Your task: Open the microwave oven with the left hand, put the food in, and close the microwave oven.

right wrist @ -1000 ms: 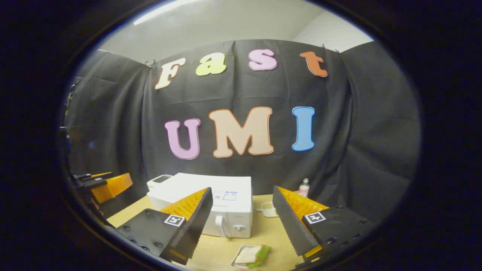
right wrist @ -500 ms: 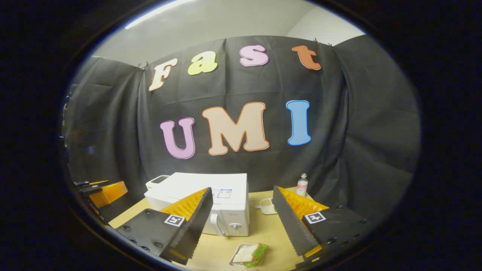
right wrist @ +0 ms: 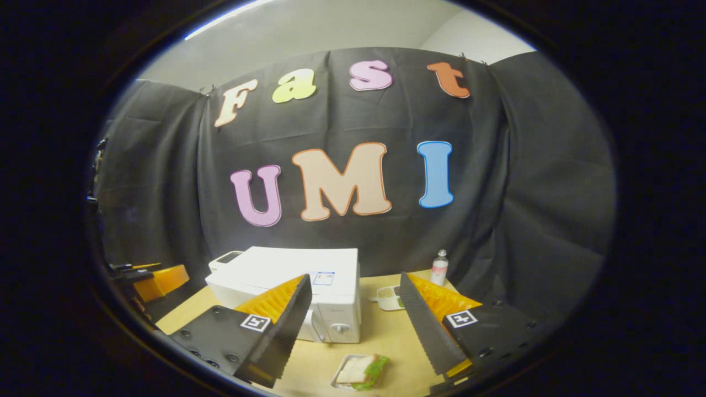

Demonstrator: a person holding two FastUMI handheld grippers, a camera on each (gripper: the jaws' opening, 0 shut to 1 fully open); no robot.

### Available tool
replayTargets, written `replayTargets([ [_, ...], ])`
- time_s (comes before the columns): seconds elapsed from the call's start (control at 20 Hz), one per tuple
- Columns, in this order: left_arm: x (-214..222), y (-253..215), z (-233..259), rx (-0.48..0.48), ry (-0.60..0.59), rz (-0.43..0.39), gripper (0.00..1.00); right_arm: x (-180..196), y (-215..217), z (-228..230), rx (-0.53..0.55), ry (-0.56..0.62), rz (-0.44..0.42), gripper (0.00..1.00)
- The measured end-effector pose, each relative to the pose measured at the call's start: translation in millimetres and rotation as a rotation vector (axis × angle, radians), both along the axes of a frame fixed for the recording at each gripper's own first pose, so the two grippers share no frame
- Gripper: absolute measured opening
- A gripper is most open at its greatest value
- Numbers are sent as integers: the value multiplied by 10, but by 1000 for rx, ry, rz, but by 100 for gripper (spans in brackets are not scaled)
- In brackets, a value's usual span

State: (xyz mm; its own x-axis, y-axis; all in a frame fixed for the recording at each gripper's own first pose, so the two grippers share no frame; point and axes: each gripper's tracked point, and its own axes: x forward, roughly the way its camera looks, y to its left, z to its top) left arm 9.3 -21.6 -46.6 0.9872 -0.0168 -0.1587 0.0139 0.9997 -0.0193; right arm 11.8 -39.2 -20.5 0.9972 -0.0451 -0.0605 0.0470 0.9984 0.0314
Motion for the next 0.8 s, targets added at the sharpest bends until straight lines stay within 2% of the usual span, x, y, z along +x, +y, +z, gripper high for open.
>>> replayTargets([
  [0.1,73,-134,-167,-6,35,-49,96,-35,-35,-46,1,12,-16,92],
  [0.15,114,-203,-271,-1,49,-75,93,-66,-63,-77,2,18,-26,92],
  [0.2,153,-262,-386,12,60,-95,96,-92,-98,-105,3,24,-38,92],
  [0.3,220,-379,-603,39,82,-143,93,-155,-154,-208,14,45,-65,92],
  [0.35,261,-452,-724,41,94,-169,96,-186,-166,-265,26,54,-74,92],
  [0.45,306,-595,-954,32,123,-219,96,-243,-185,-351,44,68,-89,92],
  [0.65,339,-757,-1430,77,193,-273,97,-344,-287,-490,39,88,-126,92],
  [0.7,345,-777,-1545,94,209,-285,96,-369,-306,-511,37,91,-132,99],
  [0.8,380,-864,-1746,108,245,-309,97,-402,-336,-566,34,99,-141,99],
])
